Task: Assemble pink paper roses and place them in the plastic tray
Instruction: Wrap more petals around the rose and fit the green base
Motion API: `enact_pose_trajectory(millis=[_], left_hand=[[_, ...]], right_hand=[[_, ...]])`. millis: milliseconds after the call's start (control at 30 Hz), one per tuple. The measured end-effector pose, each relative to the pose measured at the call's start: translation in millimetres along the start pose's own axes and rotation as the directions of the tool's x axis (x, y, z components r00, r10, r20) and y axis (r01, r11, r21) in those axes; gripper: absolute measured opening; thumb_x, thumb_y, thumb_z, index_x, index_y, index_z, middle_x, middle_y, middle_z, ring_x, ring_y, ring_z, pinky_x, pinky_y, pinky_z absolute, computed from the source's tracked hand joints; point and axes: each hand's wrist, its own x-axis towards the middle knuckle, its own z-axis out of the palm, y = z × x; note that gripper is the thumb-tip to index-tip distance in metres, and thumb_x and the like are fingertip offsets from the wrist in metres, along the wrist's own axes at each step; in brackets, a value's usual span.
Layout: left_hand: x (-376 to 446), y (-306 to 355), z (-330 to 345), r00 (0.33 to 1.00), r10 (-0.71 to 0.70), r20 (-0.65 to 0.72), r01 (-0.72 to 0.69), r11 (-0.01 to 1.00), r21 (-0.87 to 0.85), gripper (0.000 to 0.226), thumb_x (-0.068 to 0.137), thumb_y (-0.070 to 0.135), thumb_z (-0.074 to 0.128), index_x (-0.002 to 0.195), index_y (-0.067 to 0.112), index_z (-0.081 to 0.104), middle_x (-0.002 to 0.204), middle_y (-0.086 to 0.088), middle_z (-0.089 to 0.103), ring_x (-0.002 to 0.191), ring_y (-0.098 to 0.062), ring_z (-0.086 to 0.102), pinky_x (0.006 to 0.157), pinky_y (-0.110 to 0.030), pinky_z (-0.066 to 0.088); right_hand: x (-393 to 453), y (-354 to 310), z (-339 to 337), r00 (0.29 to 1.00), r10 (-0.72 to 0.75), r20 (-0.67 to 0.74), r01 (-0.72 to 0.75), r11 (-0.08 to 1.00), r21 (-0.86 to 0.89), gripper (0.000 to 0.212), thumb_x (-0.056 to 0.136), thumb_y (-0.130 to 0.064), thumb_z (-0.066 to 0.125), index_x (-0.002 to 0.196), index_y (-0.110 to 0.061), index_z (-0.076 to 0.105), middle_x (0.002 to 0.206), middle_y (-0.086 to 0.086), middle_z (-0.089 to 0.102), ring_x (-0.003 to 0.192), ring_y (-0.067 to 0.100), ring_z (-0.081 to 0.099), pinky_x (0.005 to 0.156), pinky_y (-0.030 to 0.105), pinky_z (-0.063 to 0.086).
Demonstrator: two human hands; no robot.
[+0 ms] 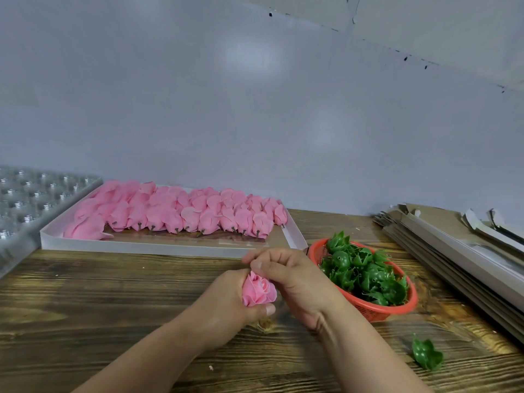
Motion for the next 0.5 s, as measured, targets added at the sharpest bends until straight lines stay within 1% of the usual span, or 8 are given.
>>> enact_pose_trajectory(millis=[100, 167, 233, 300, 333, 433, 500], left_hand=[[-1, 0, 0, 1.000, -0.004, 0.018, 0.004, 1.000, 0.018, 0.024, 0.081, 0.014, 0.075, 0.073, 0.033, 0.062, 0.071, 0.022, 0.064, 0.069, 0.006, 0.059, 0.064, -0.006, 0.040], [-1, 1, 0, 1.000, 0.002, 0.026, -0.002, 1.000, 0.012, 0.023, 0.081, 0.014, 0.074, 0.073, 0.032, 0.062, 0.072, 0.020, 0.065, 0.071, 0.005, 0.060, 0.066, -0.007, 0.041], [-1, 3, 0, 0.999, 0.011, 0.033, -0.011, 1.000, 0.005, 0.027, 0.082, 0.013, 0.074, 0.069, 0.034, 0.061, 0.067, 0.019, 0.061, 0.066, 0.004, 0.056, 0.064, -0.008, 0.040], [-2, 4, 0, 0.999, 0.015, 0.050, -0.016, 1.000, 0.016, 0.034, 0.083, 0.012, 0.073, 0.064, 0.039, 0.062, 0.063, 0.018, 0.057, 0.062, 0.004, 0.051, 0.063, -0.010, 0.040], [-2, 4, 0, 0.998, 0.017, 0.056, -0.018, 1.000, 0.019, 0.034, 0.083, 0.012, 0.072, 0.065, 0.039, 0.062, 0.063, 0.018, 0.057, 0.062, 0.003, 0.052, 0.064, -0.011, 0.040], [-2, 5, 0, 0.997, 0.025, 0.077, -0.025, 1.000, -0.001, 0.019, 0.084, 0.012, 0.072, 0.077, 0.028, 0.065, 0.071, 0.015, 0.064, 0.072, 0.002, 0.059, 0.071, -0.014, 0.045], [-3, 6, 1, 0.996, 0.032, 0.089, -0.033, 0.999, 0.009, 0.017, 0.084, 0.012, 0.072, 0.084, 0.027, 0.065, 0.077, 0.018, 0.067, 0.078, 0.004, 0.062, 0.074, -0.011, 0.044]], right_hand=[[1, 4, 0, 0.997, 0.072, -0.021, -0.072, 0.997, -0.010, 0.010, 0.086, -0.011, 0.064, 0.079, -0.005, 0.067, 0.081, 0.006, 0.062, 0.071, 0.012, 0.059, 0.065, 0.023, 0.050], [1, 3, 0, 0.997, 0.080, -0.023, -0.080, 0.997, -0.019, 0.010, 0.085, -0.013, 0.066, 0.082, -0.004, 0.067, 0.083, 0.009, 0.062, 0.073, 0.014, 0.059, 0.067, 0.025, 0.049], [-1, -1, 0, 0.999, 0.047, 0.009, -0.047, 0.999, -0.006, 0.010, 0.077, -0.017, 0.068, 0.075, -0.007, 0.069, 0.089, 0.008, 0.066, 0.076, 0.014, 0.061, 0.069, 0.025, 0.050], [-3, -6, 1, 0.997, 0.011, 0.077, -0.011, 1.000, -0.003, 0.010, 0.070, -0.015, 0.063, 0.066, -0.012, 0.071, 0.097, 0.002, 0.070, 0.084, 0.012, 0.064, 0.073, 0.023, 0.051], [-5, -7, 1, 0.994, 0.003, 0.112, -0.001, 1.000, -0.016, 0.011, 0.069, -0.012, 0.062, 0.065, -0.013, 0.072, 0.100, 0.001, 0.071, 0.089, 0.011, 0.065, 0.076, 0.023, 0.051], [-6, -7, 2, 0.988, -0.017, 0.155, 0.029, 0.996, -0.079, 0.013, 0.067, -0.007, 0.062, 0.064, -0.014, 0.072, 0.106, 0.001, 0.070, 0.101, 0.011, 0.063, 0.090, 0.025, 0.049], [-6, -6, 2, 0.989, -0.021, 0.143, 0.034, 0.996, -0.083, 0.012, 0.068, -0.007, 0.065, 0.061, -0.015, 0.070, 0.106, 0.001, 0.070, 0.102, 0.012, 0.063, 0.093, 0.028, 0.048]])
